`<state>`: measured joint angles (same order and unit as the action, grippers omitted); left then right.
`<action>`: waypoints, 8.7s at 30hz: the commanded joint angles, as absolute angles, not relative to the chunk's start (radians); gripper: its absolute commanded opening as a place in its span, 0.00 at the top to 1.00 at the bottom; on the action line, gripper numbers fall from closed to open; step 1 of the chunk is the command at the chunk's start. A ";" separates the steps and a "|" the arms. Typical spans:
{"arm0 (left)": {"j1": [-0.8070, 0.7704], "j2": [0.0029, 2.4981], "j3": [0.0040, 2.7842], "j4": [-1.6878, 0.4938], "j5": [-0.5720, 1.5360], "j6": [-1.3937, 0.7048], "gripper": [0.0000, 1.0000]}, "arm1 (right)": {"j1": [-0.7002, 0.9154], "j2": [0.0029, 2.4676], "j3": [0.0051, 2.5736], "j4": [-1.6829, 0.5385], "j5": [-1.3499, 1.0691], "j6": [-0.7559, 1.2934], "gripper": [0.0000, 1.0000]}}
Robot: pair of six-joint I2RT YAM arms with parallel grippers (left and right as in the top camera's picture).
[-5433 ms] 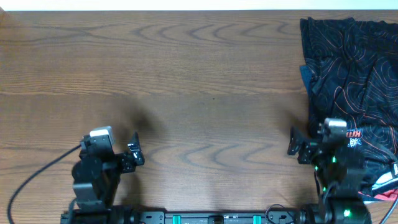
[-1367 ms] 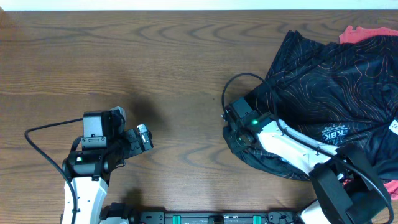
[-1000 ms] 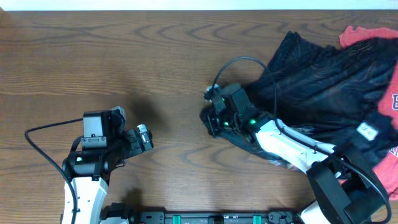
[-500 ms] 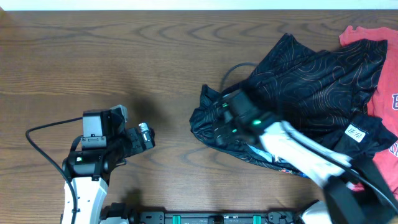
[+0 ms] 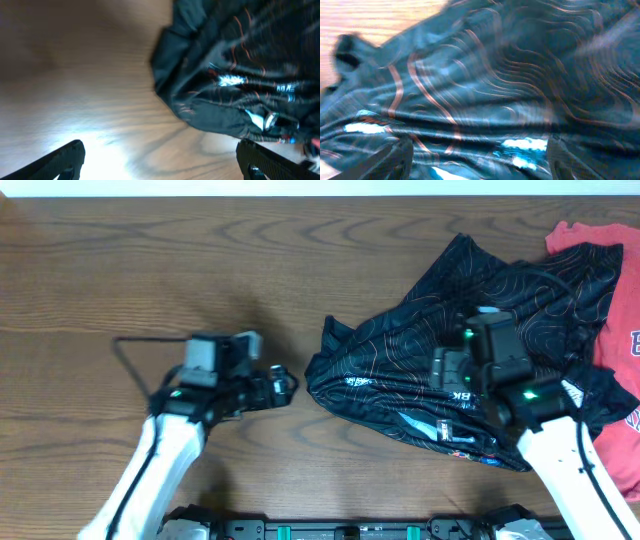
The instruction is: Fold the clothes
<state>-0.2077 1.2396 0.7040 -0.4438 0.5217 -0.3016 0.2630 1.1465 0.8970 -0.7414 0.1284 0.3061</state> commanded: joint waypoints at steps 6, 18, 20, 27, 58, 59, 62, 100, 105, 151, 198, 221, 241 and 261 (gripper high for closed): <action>-0.402 1.507 0.722 -0.197 0.542 -0.323 0.02 | 0.195 1.120 0.906 -0.824 0.169 0.298 0.15; -0.499 1.687 0.722 0.021 0.567 -0.424 0.94 | 0.195 1.120 0.906 -0.831 0.169 0.299 0.15; -0.475 1.653 0.724 -0.020 0.561 -0.404 0.94 | 0.195 1.120 0.906 -0.831 0.169 0.299 0.16; -0.194 1.427 0.754 -0.238 0.413 -0.257 0.94 | 0.195 1.120 0.906 -0.831 0.170 0.298 0.15; -0.039 1.281 0.609 -0.645 0.539 -0.440 0.20 | 0.195 1.120 0.906 -0.831 0.168 0.299 0.12; -0.051 1.281 0.589 -0.603 0.538 -0.453 0.25 | 0.195 1.120 0.906 -0.831 0.168 0.299 0.12; -0.079 1.282 0.539 -0.446 0.537 -0.459 0.53 | 0.195 1.120 0.906 -0.832 0.168 0.299 0.12; 0.090 1.377 0.791 -0.470 0.324 -0.437 0.94 | 0.194 1.132 0.905 -0.846 0.169 0.294 0.11; 0.213 1.377 0.931 -0.619 0.327 -0.406 0.94 | 0.195 1.132 0.905 -0.845 0.169 0.294 0.11; -0.144 1.631 0.876 -0.674 0.350 -0.744 0.94 | 0.195 1.137 0.904 -0.841 0.169 0.281 0.09; -0.144 1.162 0.873 -1.247 0.093 -0.576 0.94 | 0.112 1.655 0.673 -0.427 -0.035 0.600 0.66; -0.133 1.158 1.450 -1.316 0.097 -0.410 0.94 | -0.042 1.219 1.473 -1.056 -0.013 0.264 0.99; -0.025 1.074 2.010 -1.398 0.077 -0.371 0.94 | -0.162 1.135 1.801 -1.116 0.023 0.192 0.99; -0.136 1.522 1.830 -1.590 0.423 -0.273 0.89 | -0.149 1.384 1.801 -1.214 0.031 0.177 0.99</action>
<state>-0.0891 1.4933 1.8919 -1.5944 0.3321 -0.3233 -0.1543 1.3956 1.7905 -1.2114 0.0105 0.1925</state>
